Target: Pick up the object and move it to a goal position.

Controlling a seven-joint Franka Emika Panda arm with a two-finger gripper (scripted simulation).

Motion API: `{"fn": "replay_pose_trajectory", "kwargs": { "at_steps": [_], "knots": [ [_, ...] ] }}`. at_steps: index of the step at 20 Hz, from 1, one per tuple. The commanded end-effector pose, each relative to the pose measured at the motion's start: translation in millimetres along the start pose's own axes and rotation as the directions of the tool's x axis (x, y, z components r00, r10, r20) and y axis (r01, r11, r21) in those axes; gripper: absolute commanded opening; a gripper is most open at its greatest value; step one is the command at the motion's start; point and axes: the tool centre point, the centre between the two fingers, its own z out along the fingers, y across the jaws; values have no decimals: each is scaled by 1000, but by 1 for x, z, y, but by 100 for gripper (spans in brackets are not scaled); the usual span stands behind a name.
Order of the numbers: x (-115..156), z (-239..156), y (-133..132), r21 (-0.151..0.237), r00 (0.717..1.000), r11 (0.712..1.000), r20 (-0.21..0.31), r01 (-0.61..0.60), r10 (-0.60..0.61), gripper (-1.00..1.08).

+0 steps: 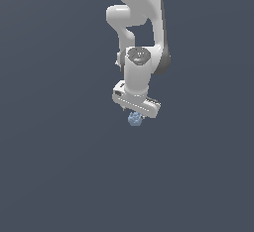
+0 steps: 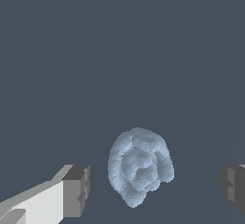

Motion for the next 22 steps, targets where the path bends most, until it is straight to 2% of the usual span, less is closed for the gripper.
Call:
{"fn": "replay_pose_trajectory", "kwargs": {
  "at_steps": [1,10,17,22],
  "knots": [
    [-7,5,-1,1,999,999,5,-48,48,100],
    [-19,14,-2,1,990,991,14,-137,137,100],
    [-20,17,-2,0,990,990,15,-139,139,100],
    [-21,35,-2,0,990,990,15,-141,141,100]
  ]
}}
